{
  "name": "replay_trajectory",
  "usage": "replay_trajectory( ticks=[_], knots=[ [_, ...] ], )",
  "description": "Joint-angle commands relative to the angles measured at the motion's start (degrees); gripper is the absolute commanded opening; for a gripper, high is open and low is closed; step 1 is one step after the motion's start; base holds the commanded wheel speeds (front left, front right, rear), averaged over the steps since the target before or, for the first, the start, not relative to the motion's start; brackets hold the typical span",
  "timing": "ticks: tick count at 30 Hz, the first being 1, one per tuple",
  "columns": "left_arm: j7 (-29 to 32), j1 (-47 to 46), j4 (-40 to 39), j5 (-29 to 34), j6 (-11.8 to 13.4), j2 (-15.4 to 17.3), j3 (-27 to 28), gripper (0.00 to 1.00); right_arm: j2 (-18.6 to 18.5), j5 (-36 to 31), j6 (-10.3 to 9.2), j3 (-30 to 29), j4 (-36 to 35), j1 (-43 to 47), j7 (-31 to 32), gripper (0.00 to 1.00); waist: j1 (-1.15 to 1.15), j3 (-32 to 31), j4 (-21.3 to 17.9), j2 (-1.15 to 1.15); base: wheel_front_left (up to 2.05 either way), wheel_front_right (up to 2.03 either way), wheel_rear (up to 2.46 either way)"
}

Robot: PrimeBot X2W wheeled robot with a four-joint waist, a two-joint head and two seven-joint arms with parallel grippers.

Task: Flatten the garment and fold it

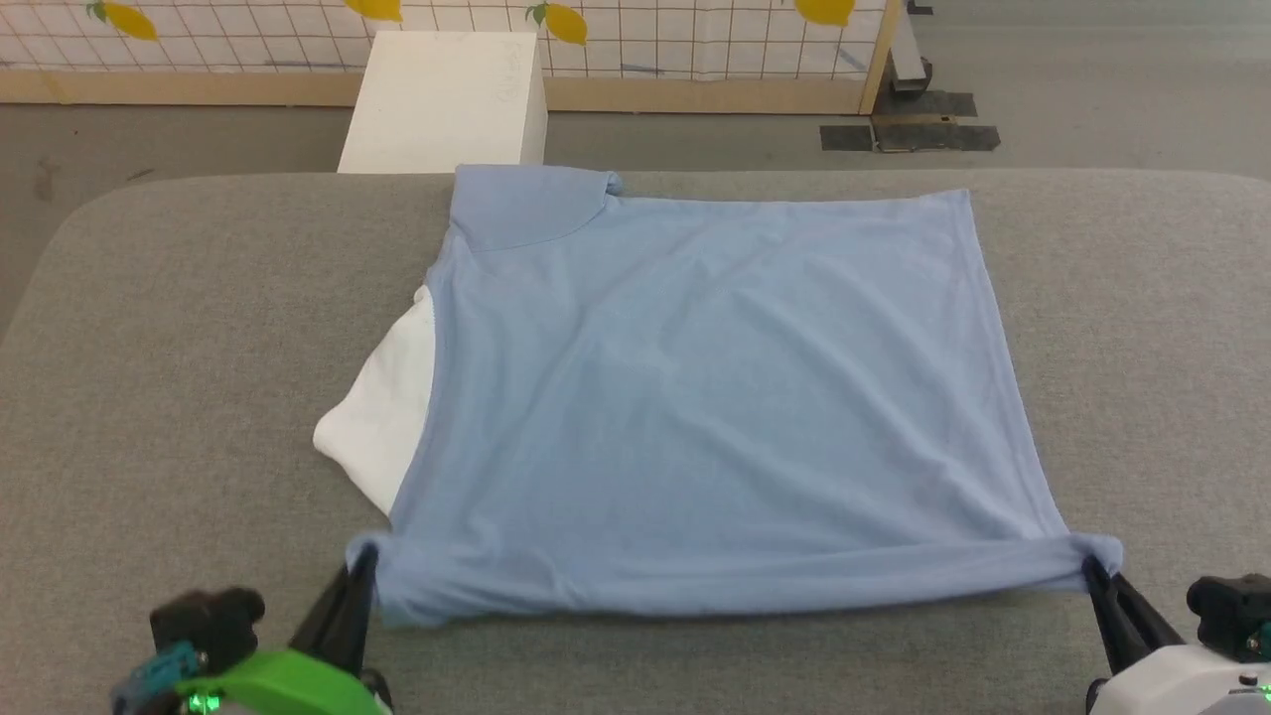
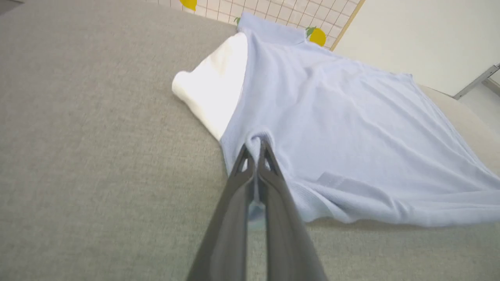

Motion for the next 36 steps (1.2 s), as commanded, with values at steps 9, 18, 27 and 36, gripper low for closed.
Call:
replay_trajectory(
  ticks=[9, 18, 27, 36],
  knots=[
    [3.1, -17.8, 2.4, 6.6, -3.6, 1.3, -1.5, 0.0, -3.1, -1.4, -0.1, 3.0, 1.1, -9.6, -0.6, 0.0, 0.0, 2.5, -1.0, 0.0, 0.0, 0.0, 0.0],
    [7.7, -30.3, 12.0, 6.3, -7.3, 0.7, -1.6, 0.0, -6.6, 0.2, -0.1, 6.3, 7.5, -22.1, 2.2, 0.0, 0.0, 10.1, -2.5, 0.0, 0.0, 0.0, 0.0],
    [15.6, -34.6, 21.3, 3.3, -9.0, -0.1, -3.2, 0.0, -8.4, 4.8, -0.1, 9.4, 16.4, -31.2, 10.0, 0.0, 0.0, 15.8, -2.7, 0.0, 0.0, 0.0, 0.0],
    [16.6, -32.3, 23.8, 1.6, -7.1, -1.0, -3.2, 1.0, -6.5, 8.9, -0.1, 6.4, 17.8, -31.9, 20.6, 1.0, 0.0, 13.0, -1.6, 0.0, 0.0, 0.0, 0.0]
  ],
)
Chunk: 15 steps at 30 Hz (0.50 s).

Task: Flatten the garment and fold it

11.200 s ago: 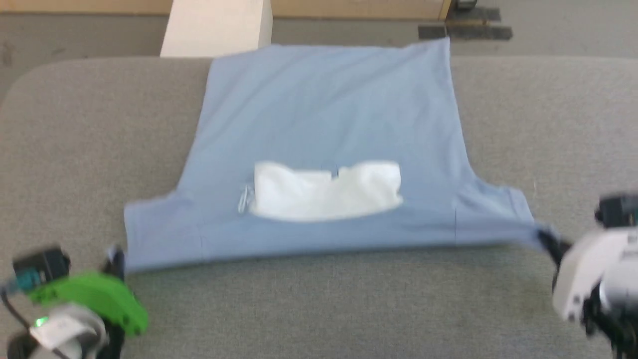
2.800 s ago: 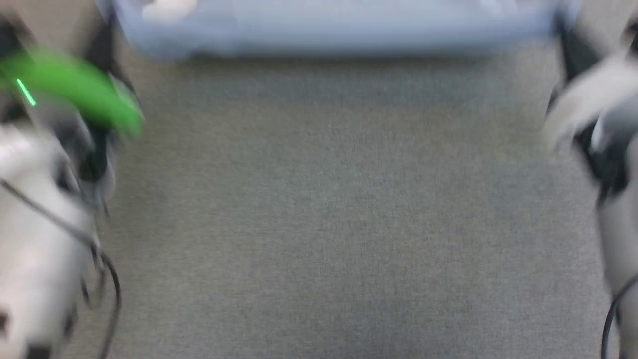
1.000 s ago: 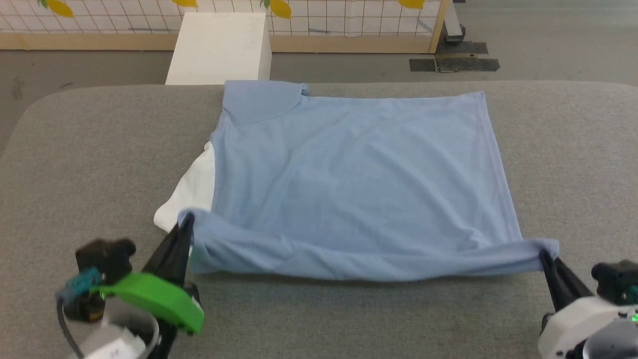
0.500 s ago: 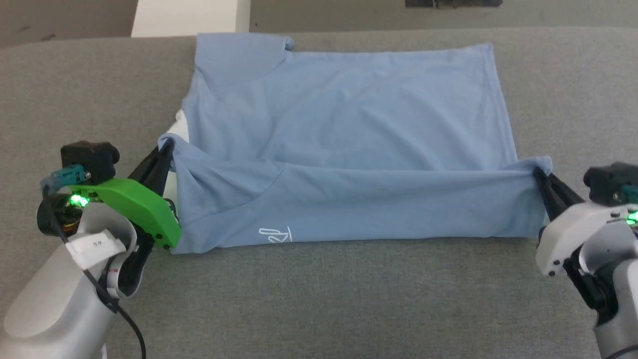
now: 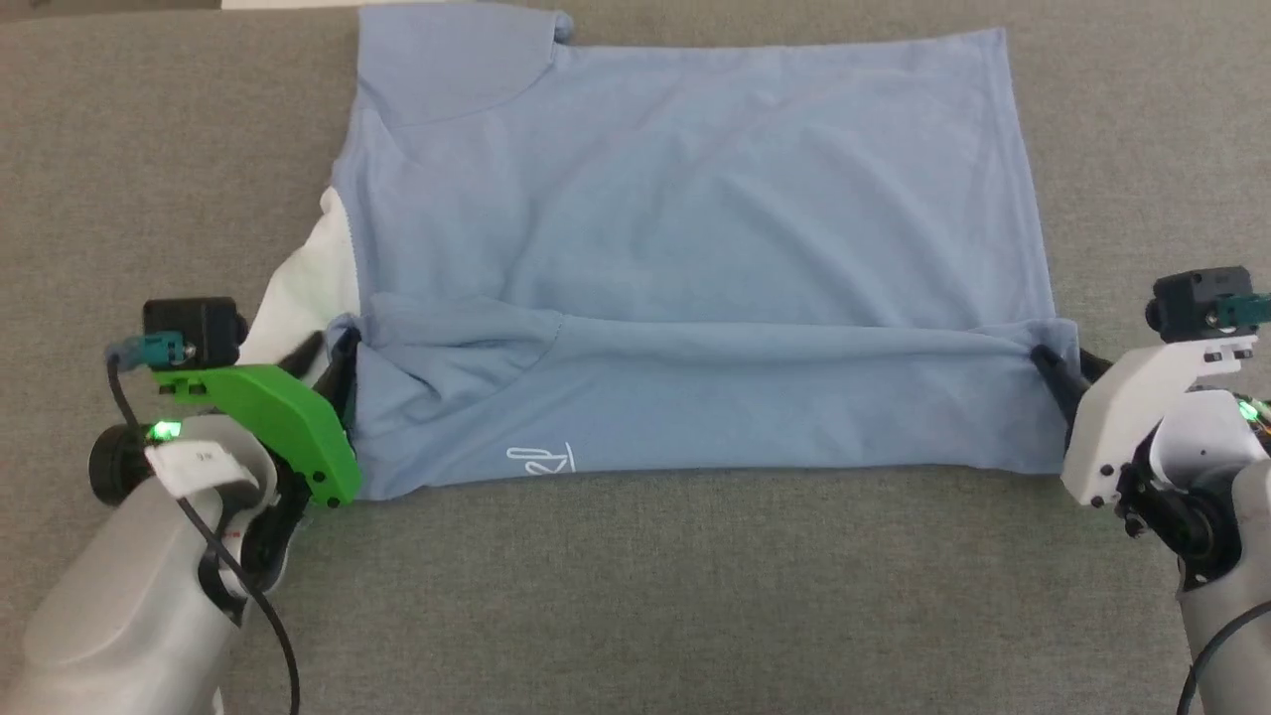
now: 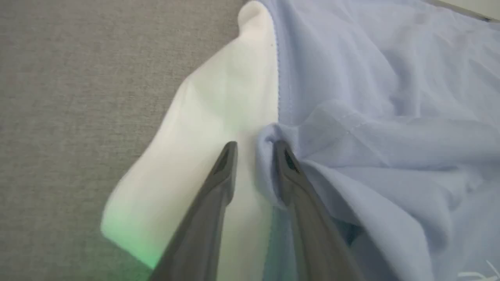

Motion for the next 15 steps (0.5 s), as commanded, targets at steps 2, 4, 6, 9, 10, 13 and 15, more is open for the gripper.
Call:
replay_trajectory(
  ticks=[2, 4, 6, 9, 10, 13, 15],
  knots=[
    [-5.8, 2.3, -0.2, 2.0, 2.0, -0.5, 1.0, 1.0, 1.2, 0.0, -0.1, -1.4, -1.2, 2.4, -1.8, 1.0, -0.01, -3.3, 1.0, 0.0, 0.0, 0.0, 0.0],
    [-11.5, 3.8, -1.2, 3.7, 3.4, -0.6, 2.2, 1.0, 2.0, -0.3, -0.1, -2.9, -2.8, 3.9, -4.8, 1.0, -0.01, -4.9, 1.3, 0.0, 0.0, 0.0, 0.0],
    [-16.7, 6.0, -2.9, 5.1, 4.9, -1.1, 3.2, 1.0, 3.0, -1.0, -0.1, -4.3, -4.5, 5.7, -8.8, 1.0, -0.01, -6.5, 1.6, 0.0, 0.0, 0.0, 0.0],
    [-20.9, 10.0, -6.6, 6.8, 6.6, -1.7, 3.7, 1.0, 4.9, -1.7, -0.1, -5.9, -7.0, 8.8, -14.5, 1.0, -0.01, -8.7, 2.0, 0.0, 0.0, 0.0, 0.0],
    [-21.7, 11.7, -8.0, 7.4, 7.1, -2.0, 3.8, 1.0, 5.6, -2.2, -0.1, -6.3, -8.2, 10.1, -16.8, 1.0, -0.01, -9.4, 2.1, 0.0, 0.0, 0.0, 0.0],
    [-22.6, 15.7, -11.1, 9.4, 7.6, -2.3, 3.3, 1.0, 7.3, -3.4, -0.1, -7.4, -10.8, 13.4, -22.7, 1.0, -0.01, -10.6, 2.4, 0.0, 0.0, 0.0, 0.0],
    [-22.9, 18.1, -12.7, 10.5, 7.7, -2.6, 3.1, 1.0, 8.3, -3.9, -0.1, -7.6, -12.3, 15.6, -26.4, 1.0, -0.01, -11.1, 2.5, 0.0, 0.0, 0.0, 0.0]
  ],
)
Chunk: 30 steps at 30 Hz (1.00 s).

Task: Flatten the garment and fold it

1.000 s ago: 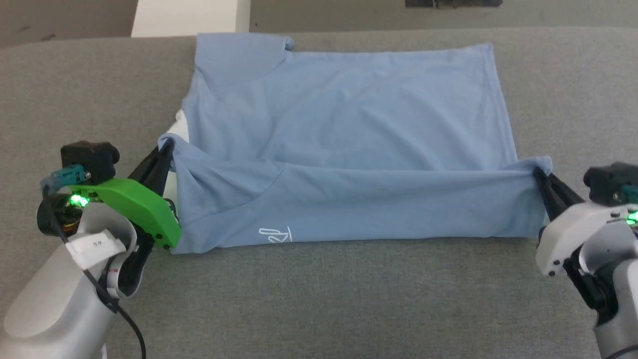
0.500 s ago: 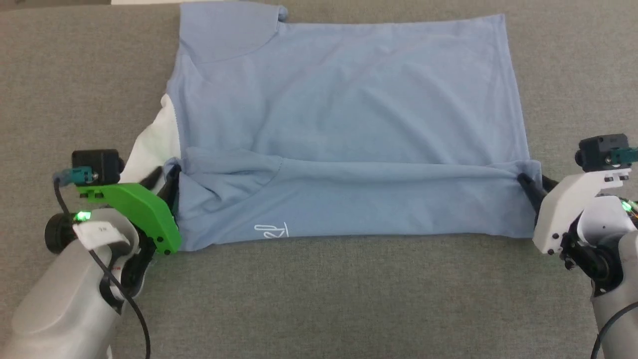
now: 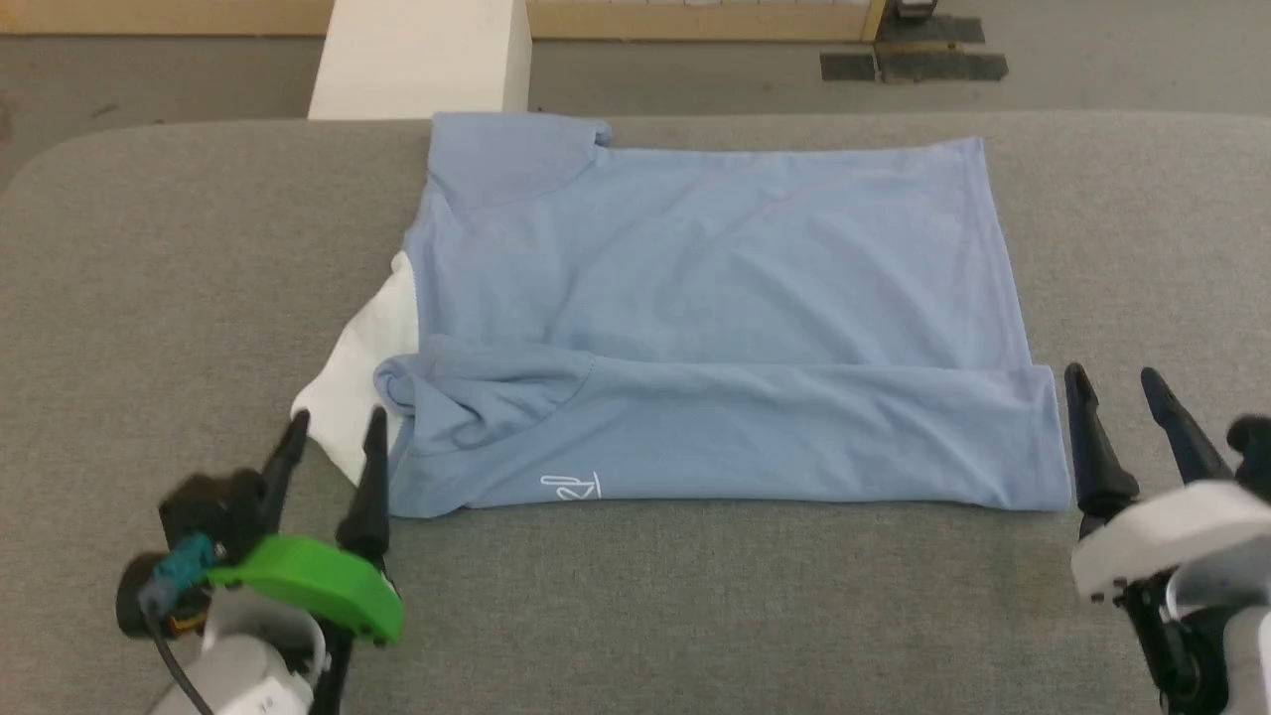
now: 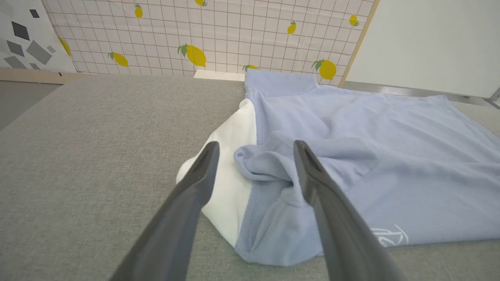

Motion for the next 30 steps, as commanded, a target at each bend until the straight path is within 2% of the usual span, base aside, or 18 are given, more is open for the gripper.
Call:
replay_trajectory(
  ticks=[1, 7, 12, 18, 22, 27, 28, 29, 30],
  knots=[
    [-0.5, 1.8, -0.7, 1.1, 0.4, -0.4, -0.1, 1.0, 0.7, -0.8, -0.09, -0.1, -1.0, 1.5, -2.7, 1.0, 0.0, -1.5, 0.6, 0.0, 0.0, 0.0, 0.0],
    [-0.6, 4.9, 1.7, 3.4, -0.1, -1.5, -1.9, 1.0, 2.9, -2.5, -0.09, 0.3, -3.4, 5.6, -10.6, 1.0, 0.0, -1.6, 0.2, 0.0, 0.0, 0.0, 0.0],
    [0.4, 3.1, 6.8, 3.3, 0.1, -3.0, -2.5, 1.0, 3.6, -3.6, -0.09, 1.7, -2.9, 6.2, -13.6, 1.0, 0.0, -1.0, -1.0, 0.0, 0.0, 0.0, 0.0],
    [6.0, -0.2, 13.0, -0.6, 2.7, -5.3, -0.4, 1.0, 3.8, -3.9, -0.09, 3.2, -2.2, 5.2, -14.5, 1.0, 0.0, 0.0, -3.1, 0.0, 0.0, 0.0, 0.0],
    [10.0, -2.0, 15.5, -3.9, 5.8, -6.4, 2.3, 1.0, 3.9, -3.9, -0.09, 4.3, -2.1, 4.6, -14.5, 1.0, 0.0, 0.9, -4.6, 0.0, 0.0, 0.0, 0.0],
    [17.2, -2.4, 16.9, -8.0, 6.3, -6.3, 3.1, 1.0, 4.0, -3.7, -0.09, 5.0, -1.6, 4.3, -14.3, 1.0, 0.0, 1.5, -6.3, 0.0, 0.0, 0.0, 0.0],
    [19.1, -2.2, 16.8, -8.8, 6.4, -6.1, 3.1, 0.83, 4.0, -3.7, -0.09, 5.0, -1.5, 4.3, -14.4, 1.0, 0.0, 1.6, -6.5, 0.0, 0.0, 0.0, 0.0],
    [20.2, -2.0, 16.5, -9.3, 6.5, -6.0, 3.0, 0.35, 4.0, -3.8, -0.09, 4.9, -1.4, 4.3, -14.3, 1.0, 0.0, 1.7, -6.6, 0.0, 0.0, 0.0, 0.0],
    [21.1, -1.9, 16.0, -9.6, 6.4, -5.7, 2.9, 0.0, 4.0, -3.8, -0.09, 4.9, -1.4, 4.3, -14.3, 1.0, 0.0, 1.7, -6.7, 0.0, 0.0, 0.0, 0.0]
  ],
)
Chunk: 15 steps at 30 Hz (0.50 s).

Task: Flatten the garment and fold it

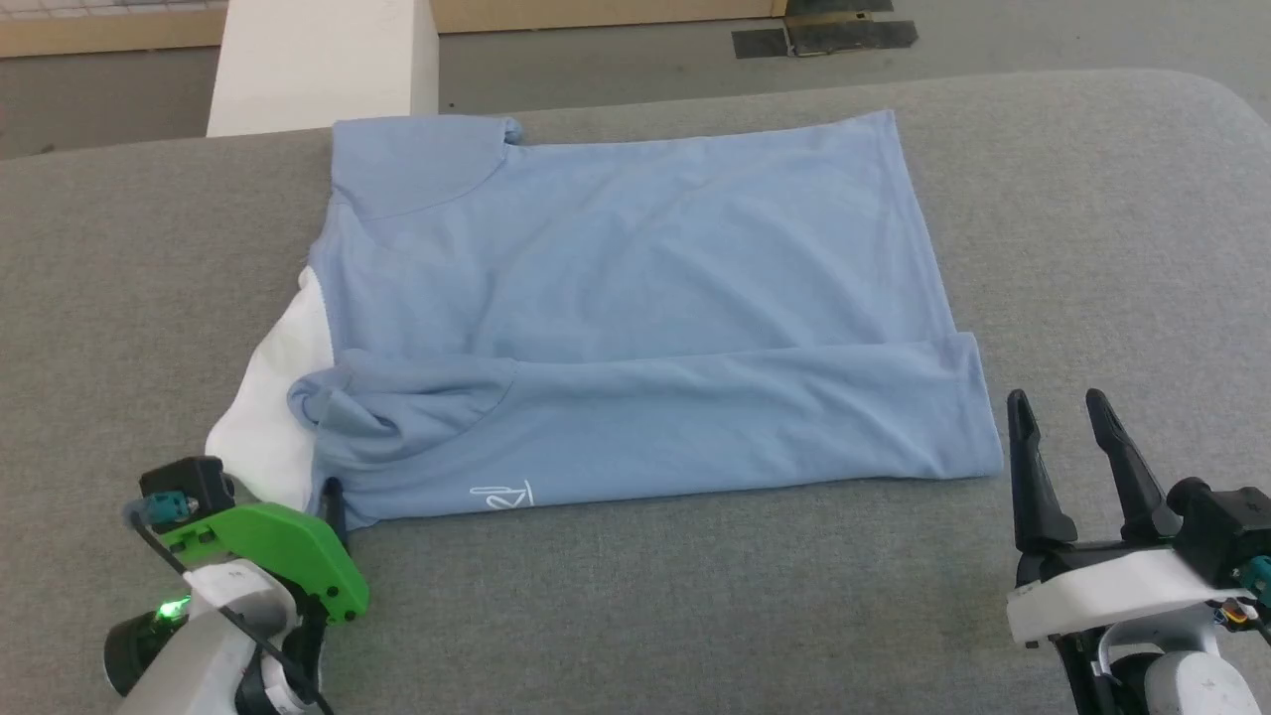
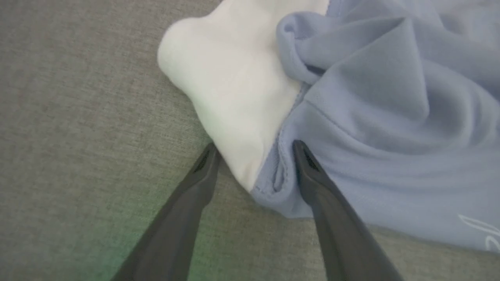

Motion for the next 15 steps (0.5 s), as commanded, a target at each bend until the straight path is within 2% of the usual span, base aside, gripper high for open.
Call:
replay_trajectory(
  ticks=[1, 8, 11, 15],
  knots=[
    [2.3, 1.3, 0.6, -1.1, -0.3, -0.5, -1.2, 0.0, 0.1, -0.3, -0.09, 0.0, 0.1, -0.8, -0.1, 1.0, 0.0, 0.3, -0.4, 0.0, 0.0, 0.0, 0.0],
    [1.3, 2.2, -2.6, -0.8, -1.0, 0.0, -1.4, 0.0, 0.2, -2.2, -0.09, -1.8, 1.2, -1.7, 2.6, 1.0, 0.0, -0.1, 0.8, 0.0, 0.0, 0.0, 0.0],
    [-0.1, 1.9, -3.5, 0.1, -2.0, 0.0, -2.1, 0.0, 0.2, -2.4, -0.09, -2.7, 3.5, -3.1, 9.1, 1.0, 0.0, -0.2, 1.8, 0.0, 0.0, 0.0, 0.0],
    [-1.1, 1.2, -3.7, 0.7, -2.4, -0.6, -2.7, 0.0, 0.2, -2.1, -0.09, -5.0, 7.1, -6.2, 22.0, 1.0, 0.0, 0.2, 3.3, 0.0, 0.0, 0.0, 0.0]
  ],
)
